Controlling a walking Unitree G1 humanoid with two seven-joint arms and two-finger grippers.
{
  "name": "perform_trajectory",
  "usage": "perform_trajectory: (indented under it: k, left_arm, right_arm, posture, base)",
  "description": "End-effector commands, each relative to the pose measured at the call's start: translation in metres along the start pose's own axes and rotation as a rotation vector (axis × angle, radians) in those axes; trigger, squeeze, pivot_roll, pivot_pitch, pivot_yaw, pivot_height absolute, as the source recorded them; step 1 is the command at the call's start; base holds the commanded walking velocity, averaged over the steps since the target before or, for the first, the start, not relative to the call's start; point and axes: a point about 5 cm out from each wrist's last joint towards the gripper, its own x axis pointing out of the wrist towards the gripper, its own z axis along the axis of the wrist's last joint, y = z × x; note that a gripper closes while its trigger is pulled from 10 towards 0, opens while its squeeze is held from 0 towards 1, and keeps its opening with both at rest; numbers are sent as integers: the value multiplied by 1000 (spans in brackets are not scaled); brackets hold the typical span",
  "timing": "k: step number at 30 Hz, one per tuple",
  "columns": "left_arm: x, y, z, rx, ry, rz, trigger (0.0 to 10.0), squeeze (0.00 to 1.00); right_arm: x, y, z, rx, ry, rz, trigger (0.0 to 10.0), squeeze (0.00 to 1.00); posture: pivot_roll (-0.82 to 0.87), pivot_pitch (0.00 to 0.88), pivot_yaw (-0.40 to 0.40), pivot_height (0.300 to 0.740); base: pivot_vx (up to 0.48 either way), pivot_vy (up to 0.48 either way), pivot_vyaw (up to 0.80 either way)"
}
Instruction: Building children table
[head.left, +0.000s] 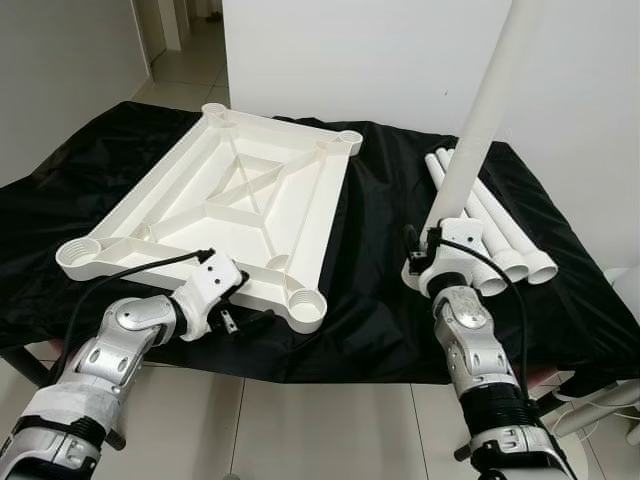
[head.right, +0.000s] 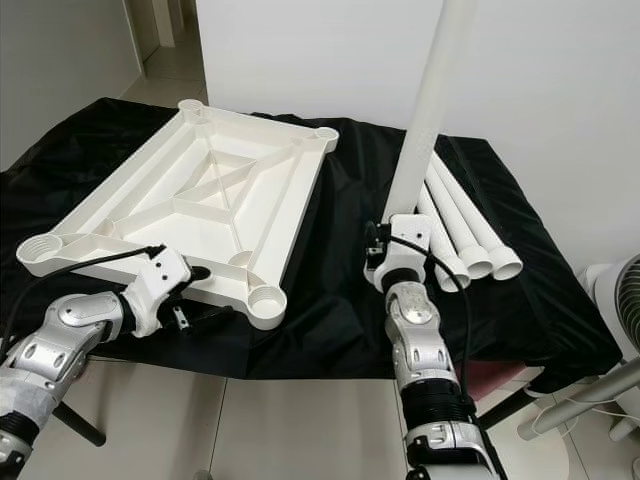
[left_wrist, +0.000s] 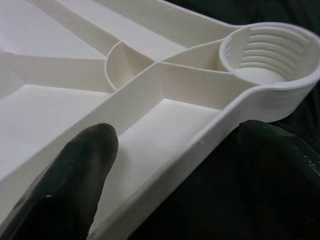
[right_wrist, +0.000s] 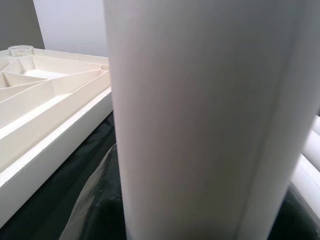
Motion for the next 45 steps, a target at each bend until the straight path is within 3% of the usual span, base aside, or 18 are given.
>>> perform_trajectory:
  k: [1,15,20,24,27,31,40,45]
  left_arm:
    - [6,-5,-6,29,49,-47,10000,0]
    - [25,4,-6,3,126,44,10000,0]
    - [35,2,4,-11,95,43,10000,0]
    - [54,-1,21,-59,36,112,10000,0]
    - [54,-1,21,-59,36,112,10000,0]
    - [73,-4,36,-142,-23,230,10000,0]
    - [76,7,43,-236,-52,360,10000,0]
    - [76,3,48,-207,-77,311,10000,0]
  right_arm:
    - [0,-3,2,7,-14,-10,10000,0]
    - [0,-1,1,10,-16,-17,10000,0]
    - [0,-1,1,9,-16,-16,10000,0]
    - [3,0,3,9,-21,-15,10000,0]
    - [3,0,3,9,-21,-15,10000,0]
    - [4,1,4,13,-26,-11,10000,0]
    - [3,1,2,15,-22,-12,10000,0]
    - [4,2,2,15,-23,-10,10000,0]
  posture:
    - [86,15,-66,740]
    - [88,6,-47,740]
    - [89,1,-53,740]
    - [88,0,-60,740]
    - [88,0,-60,740]
    - [85,0,-63,740]
    - [87,0,-64,740]
    - [86,0,-62,740]
  base:
    - [0,0,0]
    - [0,0,0]
    - [0,0,0]
    - [0,0,0]
    - [0,0,0]
    - [0,0,0]
    - [0,0,0]
    - [0,0,0]
